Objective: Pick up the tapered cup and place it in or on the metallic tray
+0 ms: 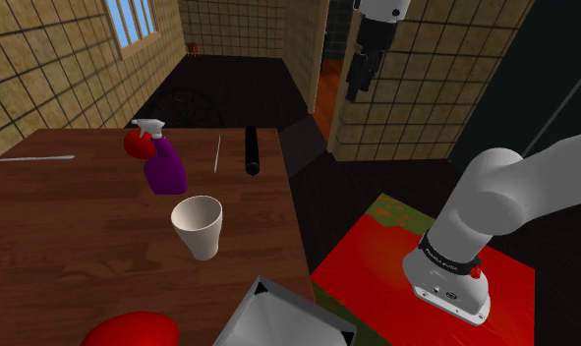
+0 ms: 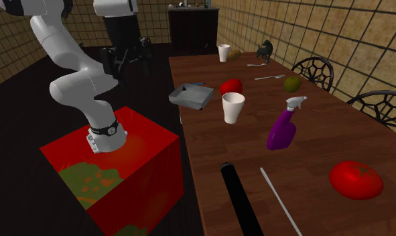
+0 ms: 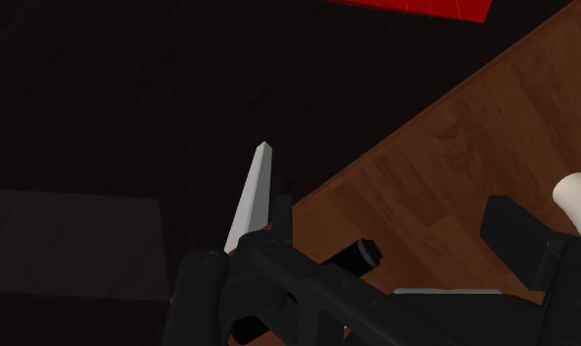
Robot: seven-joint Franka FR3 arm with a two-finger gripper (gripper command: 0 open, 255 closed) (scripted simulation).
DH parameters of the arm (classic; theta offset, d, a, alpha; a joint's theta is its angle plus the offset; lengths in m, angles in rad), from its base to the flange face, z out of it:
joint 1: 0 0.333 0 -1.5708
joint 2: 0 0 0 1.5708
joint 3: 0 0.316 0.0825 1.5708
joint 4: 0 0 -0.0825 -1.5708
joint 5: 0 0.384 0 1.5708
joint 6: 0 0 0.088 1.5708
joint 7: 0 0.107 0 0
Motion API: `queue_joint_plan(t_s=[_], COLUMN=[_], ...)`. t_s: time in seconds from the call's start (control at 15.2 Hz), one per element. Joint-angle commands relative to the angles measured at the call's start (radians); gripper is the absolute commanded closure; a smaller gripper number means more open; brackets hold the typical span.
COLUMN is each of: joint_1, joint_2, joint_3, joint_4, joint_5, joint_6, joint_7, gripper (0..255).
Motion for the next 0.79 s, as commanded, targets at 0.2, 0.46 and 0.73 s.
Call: queue_joint_plan(t_s=[0.2, 0.46, 0.73], joint_1=[0.022, 0.05, 0.076], joint_2=[0.039, 0.108, 0.193], joint_3=[0.047, 0.109, 0.172], joint_4=[-0.022, -0.036, -0.031], joint_5=[0.038, 0.083, 0.121], joint_6=[0.06, 0.142, 0.226], joint_7=[0.052, 0.118, 0.183], gripper=[0, 0, 0])
